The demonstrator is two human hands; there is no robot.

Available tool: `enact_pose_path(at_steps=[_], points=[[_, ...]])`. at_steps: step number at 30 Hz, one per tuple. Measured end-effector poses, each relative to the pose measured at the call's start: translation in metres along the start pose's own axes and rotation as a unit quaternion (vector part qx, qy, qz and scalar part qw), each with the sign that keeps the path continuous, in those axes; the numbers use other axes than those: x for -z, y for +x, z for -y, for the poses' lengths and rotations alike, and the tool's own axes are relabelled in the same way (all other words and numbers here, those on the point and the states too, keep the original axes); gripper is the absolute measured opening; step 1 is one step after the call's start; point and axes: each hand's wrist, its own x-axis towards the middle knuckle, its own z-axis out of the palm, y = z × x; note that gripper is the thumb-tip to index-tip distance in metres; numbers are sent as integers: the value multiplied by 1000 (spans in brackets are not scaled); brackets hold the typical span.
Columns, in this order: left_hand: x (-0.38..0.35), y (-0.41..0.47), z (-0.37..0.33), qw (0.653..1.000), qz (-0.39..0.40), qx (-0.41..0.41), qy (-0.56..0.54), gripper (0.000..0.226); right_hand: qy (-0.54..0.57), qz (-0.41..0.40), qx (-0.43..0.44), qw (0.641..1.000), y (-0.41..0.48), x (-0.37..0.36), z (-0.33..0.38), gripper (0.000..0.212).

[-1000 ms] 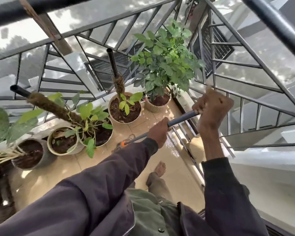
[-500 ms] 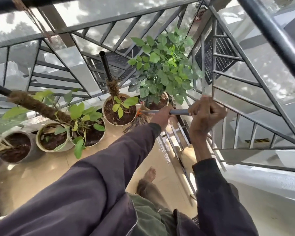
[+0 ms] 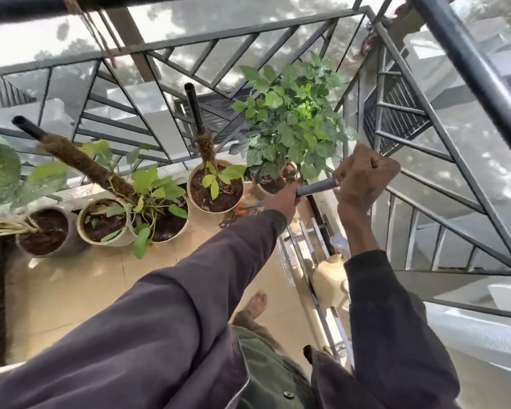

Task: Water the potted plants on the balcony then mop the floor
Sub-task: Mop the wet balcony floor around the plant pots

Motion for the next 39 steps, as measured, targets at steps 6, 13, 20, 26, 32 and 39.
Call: enact_pose_path(at_steps=[6, 13, 20, 26, 32, 39], points=[[-15, -47, 27, 999, -3, 40, 20, 23, 36, 52, -41, 997, -14, 14, -14, 54], [-14, -109, 87, 994, 27, 89, 51, 23, 58, 108, -89, 988, -79, 16, -58, 51], [3, -141, 111, 993, 4, 98, 67, 27, 106, 152, -67, 980, -116, 3, -48, 45], [35, -121, 95, 993, -81, 49, 67, 31, 145, 157, 44, 976, -105, -36, 13, 50], [65, -106, 121, 998, -66, 11, -4, 21, 85, 156, 88, 980, -138, -71, 1, 46], [77, -111, 138, 996, -75, 11, -53, 22, 50, 118, 18, 992, -154, -104, 11, 55]])
